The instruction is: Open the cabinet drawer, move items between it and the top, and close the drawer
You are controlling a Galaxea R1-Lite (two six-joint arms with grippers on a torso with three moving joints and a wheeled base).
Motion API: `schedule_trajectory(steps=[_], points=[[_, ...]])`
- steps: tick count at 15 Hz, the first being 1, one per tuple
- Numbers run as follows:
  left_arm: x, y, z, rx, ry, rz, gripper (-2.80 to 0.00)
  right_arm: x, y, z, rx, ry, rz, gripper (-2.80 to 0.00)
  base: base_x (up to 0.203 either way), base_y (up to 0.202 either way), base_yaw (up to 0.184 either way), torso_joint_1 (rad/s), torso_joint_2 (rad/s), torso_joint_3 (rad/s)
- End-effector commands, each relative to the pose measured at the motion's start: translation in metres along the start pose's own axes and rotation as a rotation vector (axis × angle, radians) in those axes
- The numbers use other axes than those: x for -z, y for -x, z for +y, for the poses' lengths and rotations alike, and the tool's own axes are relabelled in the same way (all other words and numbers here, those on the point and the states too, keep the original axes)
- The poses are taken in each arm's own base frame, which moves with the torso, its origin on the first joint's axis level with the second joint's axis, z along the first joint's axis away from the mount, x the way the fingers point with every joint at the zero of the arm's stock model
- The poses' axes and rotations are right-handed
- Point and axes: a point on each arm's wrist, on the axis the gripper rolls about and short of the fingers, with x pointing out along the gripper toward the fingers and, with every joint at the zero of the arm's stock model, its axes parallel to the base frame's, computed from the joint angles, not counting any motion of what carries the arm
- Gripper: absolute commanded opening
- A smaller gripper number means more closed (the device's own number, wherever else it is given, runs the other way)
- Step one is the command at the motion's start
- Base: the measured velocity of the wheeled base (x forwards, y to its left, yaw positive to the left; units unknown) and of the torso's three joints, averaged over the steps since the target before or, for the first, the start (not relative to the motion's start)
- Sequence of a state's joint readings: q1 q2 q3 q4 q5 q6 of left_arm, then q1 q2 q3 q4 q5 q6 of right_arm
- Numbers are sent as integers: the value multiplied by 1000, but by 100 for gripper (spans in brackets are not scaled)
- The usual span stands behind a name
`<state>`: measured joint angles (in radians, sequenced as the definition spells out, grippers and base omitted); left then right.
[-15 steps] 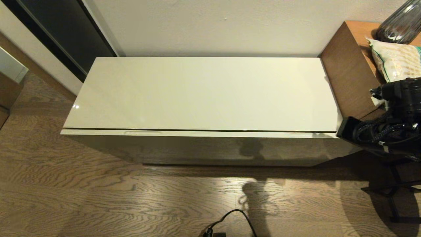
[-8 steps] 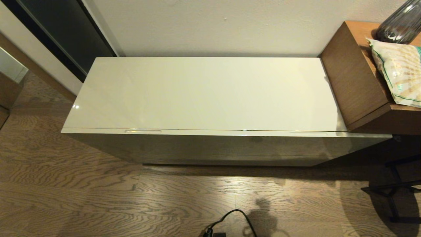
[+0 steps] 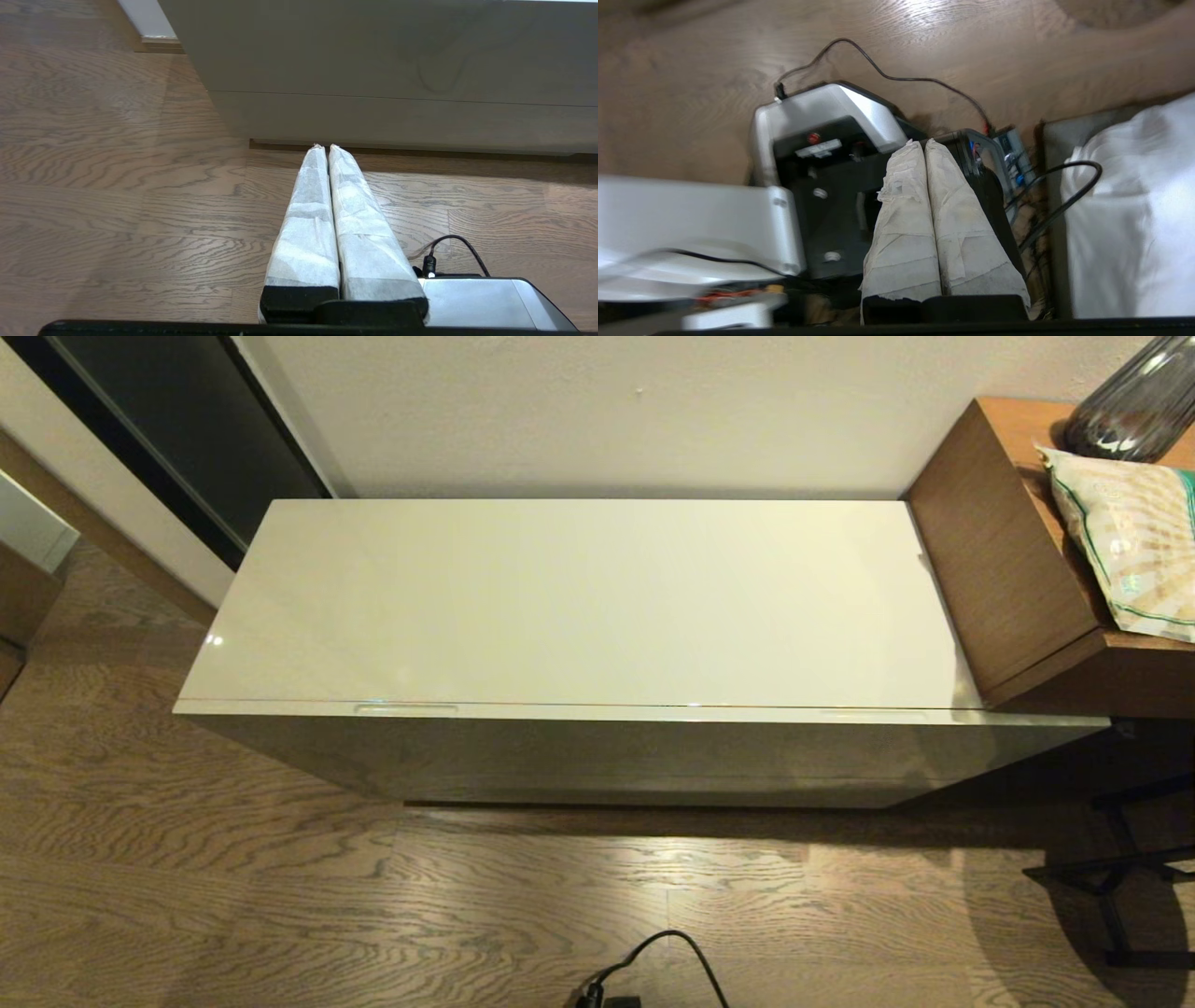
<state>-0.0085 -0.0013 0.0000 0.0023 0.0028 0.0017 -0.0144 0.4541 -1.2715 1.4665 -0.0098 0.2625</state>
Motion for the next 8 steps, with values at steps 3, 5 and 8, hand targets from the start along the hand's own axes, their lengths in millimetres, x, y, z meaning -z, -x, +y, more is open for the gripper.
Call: schedule_trajectory(steps=[3,5,8], points=[[0,0,0,-1,0,2,-280,70,-53,-18,-50,169,-322,-280,0,0,0,0,0,0],[0,0,0,-1,0,2,-280,58,-80,-16,-44,202,-503,-280,0,0,0,0,0,0],[0,0,0,-1,0,2,-280,51,-121,-14,-48,206,-646,-280,0,0,0,0,0,0]])
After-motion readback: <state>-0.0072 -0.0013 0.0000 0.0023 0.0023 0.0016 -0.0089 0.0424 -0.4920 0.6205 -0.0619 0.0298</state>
